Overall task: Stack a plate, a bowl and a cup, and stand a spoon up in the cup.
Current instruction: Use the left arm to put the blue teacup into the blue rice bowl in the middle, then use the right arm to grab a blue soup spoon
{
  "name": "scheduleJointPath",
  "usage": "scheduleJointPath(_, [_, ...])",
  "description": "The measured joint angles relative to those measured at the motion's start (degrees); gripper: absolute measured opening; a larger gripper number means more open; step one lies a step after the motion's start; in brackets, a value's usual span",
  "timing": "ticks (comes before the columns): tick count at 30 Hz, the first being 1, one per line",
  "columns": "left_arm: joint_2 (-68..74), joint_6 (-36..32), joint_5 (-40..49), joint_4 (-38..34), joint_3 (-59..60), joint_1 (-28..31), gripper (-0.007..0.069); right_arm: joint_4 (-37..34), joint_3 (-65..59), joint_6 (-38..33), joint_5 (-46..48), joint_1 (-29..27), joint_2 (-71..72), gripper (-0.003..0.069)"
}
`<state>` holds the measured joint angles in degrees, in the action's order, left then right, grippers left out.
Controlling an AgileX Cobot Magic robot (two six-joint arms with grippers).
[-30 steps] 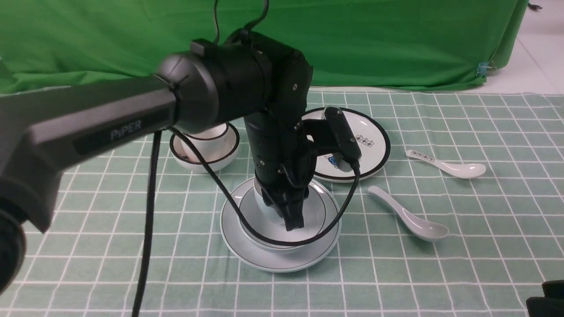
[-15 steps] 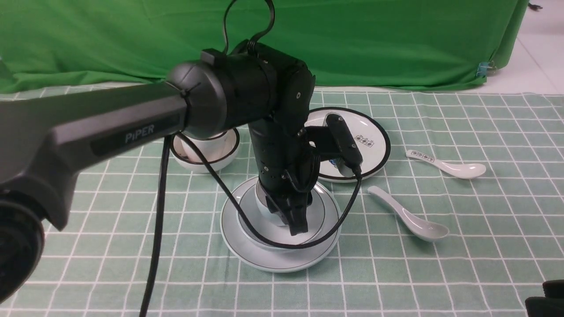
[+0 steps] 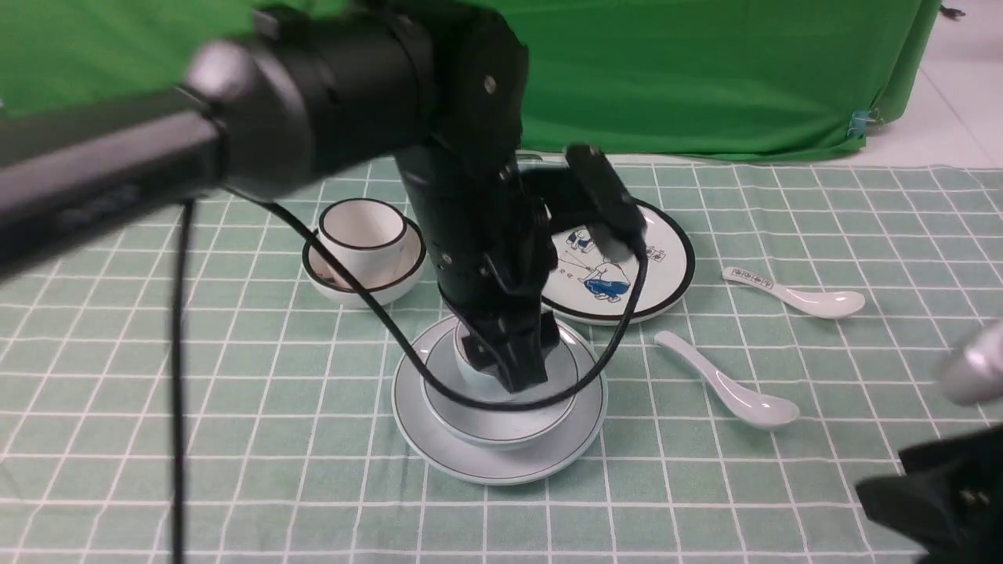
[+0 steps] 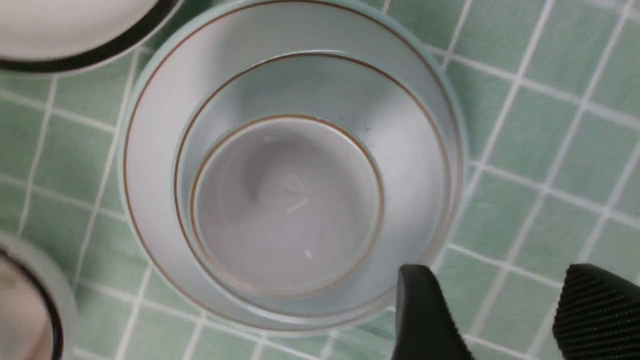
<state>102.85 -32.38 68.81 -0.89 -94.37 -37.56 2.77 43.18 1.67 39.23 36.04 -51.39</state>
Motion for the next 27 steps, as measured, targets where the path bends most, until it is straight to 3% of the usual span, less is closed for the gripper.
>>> scheduleJointPath(3, [-6.29,6.82,0.11,-0.70,1.27,0.00,0.0227,2.55,5.70,-1.67,2.29,-0.43,-10.37,0.0339])
scheduleJointPath(5, [-12.01,8.39,0.15,-1.85,3.67,0.00,0.0118,2.55,10.57,-4.74,4.42,-1.60,-17.96,0.0339])
scheduleJointPath(8, [-21.63,9.27,-0.19,-3.96,9.54,0.00,0.0027,1.64,17.85,-9.15,6.14,-4.55,-28.33,0.0339])
scheduleJointPath(11, [-28.66,10.13,-2.74,-4.63,15.12,0.00,0.0011,-0.09,23.53,-13.49,7.35,-7.74,-35.90,0.0339])
scheduleJointPath(17, [-52.49,11.35,-23.15,-7.86,38.45,0.00,0.0002,-8.58,36.62,-23.89,9.58,-14.92,-53.61,0.0387])
scheduleJointPath(21, [-60.52,11.40,-31.57,-8.07,47.05,0.00,0.0002,-9.56,42.19,-25.63,9.86,-16.97,-61.45,0.0433])
scheduleJointPath(27, [-64.65,11.65,-34.42,-8.33,50.75,0.00,0.0008,-9.96,48.70,-26.68,9.86,-17.56,-69.50,0.0440])
